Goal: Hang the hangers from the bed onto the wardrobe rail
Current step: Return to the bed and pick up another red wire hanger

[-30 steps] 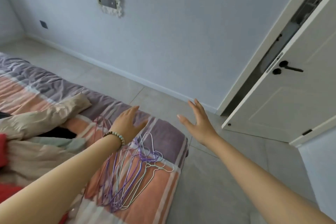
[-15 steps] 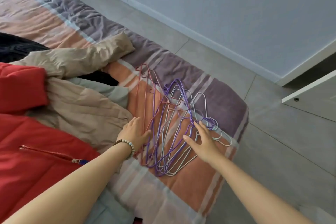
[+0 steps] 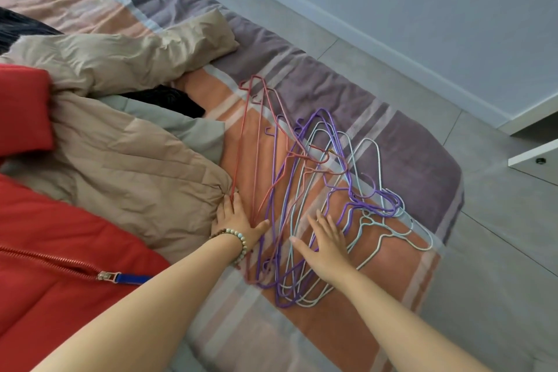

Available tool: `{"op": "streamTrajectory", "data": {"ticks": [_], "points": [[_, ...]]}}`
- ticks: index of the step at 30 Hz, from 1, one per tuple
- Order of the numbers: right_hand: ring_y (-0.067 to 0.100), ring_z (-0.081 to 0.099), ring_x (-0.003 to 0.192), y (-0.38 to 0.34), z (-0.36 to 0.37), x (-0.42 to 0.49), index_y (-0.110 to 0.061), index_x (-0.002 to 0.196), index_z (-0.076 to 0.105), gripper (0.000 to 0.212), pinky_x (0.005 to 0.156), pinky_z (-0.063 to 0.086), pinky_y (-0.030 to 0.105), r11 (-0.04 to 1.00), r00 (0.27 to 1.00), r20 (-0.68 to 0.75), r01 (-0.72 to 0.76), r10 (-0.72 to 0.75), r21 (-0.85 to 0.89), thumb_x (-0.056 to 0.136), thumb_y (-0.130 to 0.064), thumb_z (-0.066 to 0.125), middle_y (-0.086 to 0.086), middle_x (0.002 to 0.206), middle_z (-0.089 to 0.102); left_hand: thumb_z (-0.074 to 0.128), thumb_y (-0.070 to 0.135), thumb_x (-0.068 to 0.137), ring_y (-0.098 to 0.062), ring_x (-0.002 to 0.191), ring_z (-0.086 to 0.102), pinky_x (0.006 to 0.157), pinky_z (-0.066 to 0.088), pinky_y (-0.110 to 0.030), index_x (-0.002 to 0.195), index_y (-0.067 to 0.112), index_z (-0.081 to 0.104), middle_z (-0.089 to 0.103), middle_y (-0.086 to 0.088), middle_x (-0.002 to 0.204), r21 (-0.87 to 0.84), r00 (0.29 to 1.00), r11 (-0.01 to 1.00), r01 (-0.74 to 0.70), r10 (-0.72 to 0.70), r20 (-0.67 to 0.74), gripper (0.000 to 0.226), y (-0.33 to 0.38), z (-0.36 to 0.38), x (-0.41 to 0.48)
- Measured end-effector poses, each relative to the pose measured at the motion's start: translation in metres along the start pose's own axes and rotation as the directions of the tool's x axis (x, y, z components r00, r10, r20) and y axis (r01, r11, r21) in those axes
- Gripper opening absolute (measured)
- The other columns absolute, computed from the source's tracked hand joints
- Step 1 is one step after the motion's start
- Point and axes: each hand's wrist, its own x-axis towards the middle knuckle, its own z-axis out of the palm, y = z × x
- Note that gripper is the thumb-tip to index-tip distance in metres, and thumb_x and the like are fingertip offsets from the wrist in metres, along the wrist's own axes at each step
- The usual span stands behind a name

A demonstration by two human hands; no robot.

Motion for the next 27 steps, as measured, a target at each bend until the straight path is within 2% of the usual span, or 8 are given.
{"op": "streamTrajectory", "data": {"ticks": [4, 9, 12, 16, 20, 23, 25, 27], "points": [[0.011, -0.018, 0.144, -0.001, 0.012, 0.005, -0.028, 0.151, 0.015, 0.075, 0.118, -0.006, 0.035, 0.988, 1.0, 0.008, -0.029, 0.028, 0.152, 0.089, -0.059, 0.045, -0.012, 0.159, -0.004, 0.052, 0.049, 0.087, -0.026, 0.144, 0.011, 0.113, 0.023, -0.038, 0.148, 0.015, -0.008, -0.004, -0.009, 0.157, 0.053, 1.0, 0.999, 0.0, 0.001, -0.015, 0.092, -0.001, 0.002, 0.006], [0.01, -0.022, 0.142, -0.001, 0.016, 0.009, -0.033, 0.15, 0.015, 0.075, 0.118, -0.005, 0.037, 0.971, 0.998, 0.037, -0.048, 0.041, 0.234, 0.087, -0.062, 0.044, -0.015, 0.158, -0.005, 0.053, 0.033, 0.09, -0.029, 0.135, 0.033, 0.098, 0.042, -0.038, 0.147, 0.019, -0.011, 0.007, -0.017, 0.155, 0.142, 0.996, 0.99, -0.018, 0.03, -0.082, 0.087, 0.005, 0.001, 0.001], [0.007, -0.024, 0.141, 0.0, 0.013, 0.008, -0.034, 0.15, 0.015, 0.075, 0.119, -0.002, 0.04, 0.959, 0.997, 0.074, -0.054, 0.035, 0.277, 0.087, -0.061, 0.046, -0.017, 0.158, -0.006, 0.058, 0.03, 0.087, -0.03, 0.13, 0.039, 0.095, 0.045, -0.039, 0.145, 0.014, -0.019, 0.012, -0.02, 0.153, 0.176, 0.994, 0.984, -0.014, 0.032, -0.1, 0.098, 0.008, 0.0, -0.001], [0.007, -0.019, 0.143, 0.0, 0.006, 0.003, -0.032, 0.15, 0.017, 0.073, 0.118, 0.0, 0.038, 0.962, 0.996, 0.09, -0.046, 0.023, 0.268, 0.088, -0.06, 0.046, -0.018, 0.158, -0.001, 0.058, 0.031, 0.086, -0.029, 0.118, 0.052, 0.09, 0.046, -0.038, 0.145, 0.005, -0.018, 0.018, -0.018, 0.151, 0.141, 0.993, 0.989, -0.047, 0.062, -0.101, 0.1, 0.006, -0.008, -0.003], [0.009, 0.0, 0.146, 0.001, -0.004, -0.009, -0.033, 0.149, 0.022, 0.072, 0.12, 0.007, 0.037, 0.974, 0.996, 0.093, -0.011, -0.01, 0.224, 0.087, -0.061, 0.046, -0.016, 0.158, 0.006, 0.052, 0.03, 0.088, -0.031, 0.119, 0.05, 0.093, 0.043, -0.038, 0.147, 0.006, -0.007, 0.028, -0.018, 0.148, 0.032, 0.992, 0.994, -0.101, 0.103, -0.071, 0.087, 0.003, -0.023, -0.016], [0.007, 0.009, 0.145, -0.009, -0.019, -0.021, -0.028, 0.147, 0.028, 0.068, 0.119, 0.014, 0.033, 0.933, 0.996, 0.087, -0.035, 0.003, 0.359, 0.088, -0.055, 0.049, -0.01, 0.159, 0.01, 0.046, 0.025, 0.093, -0.031, 0.12, 0.049, 0.098, 0.041, -0.037, 0.148, 0.009, 0.003, 0.04, -0.019, 0.141, -0.129, 0.973, 0.971, -0.2, 0.182, -0.138, 0.071, 0.009, -0.043, -0.036], [0.008, 0.014, 0.144, -0.024, -0.039, -0.031, -0.024, 0.147, 0.031, 0.063, 0.114, 0.014, 0.025, 0.889, 0.998, 0.066, -0.045, 0.017, 0.456, 0.091, -0.048, 0.049, -0.007, 0.158, 0.015, 0.043, 0.023, 0.096, -0.034, 0.113, 0.053, 0.092, 0.04, -0.036, 0.148, 0.011, 0.006, 0.051, -0.024, 0.129, -0.246, 0.959, 0.937, -0.247, 0.2, -0.198, 0.065, 0.017, -0.064, -0.054], [0.01, 0.026, 0.14, -0.043, -0.065, -0.042, -0.026, 0.143, 0.036, 0.058, 0.109, 0.021, 0.023, 0.854, 1.0, 0.026, -0.013, 0.0, 0.52, 0.092, -0.046, 0.05, -0.004, 0.154, 0.027, 0.041, 0.025, 0.097, -0.037, 0.106, 0.056, 0.089, 0.042, -0.037, 0.148, 0.014, 0.007, 0.055, -0.027, 0.121, -0.35, 0.955, 0.897, -0.27, 0.202, -0.218, 0.063, 0.028, -0.085, -0.071]]}}
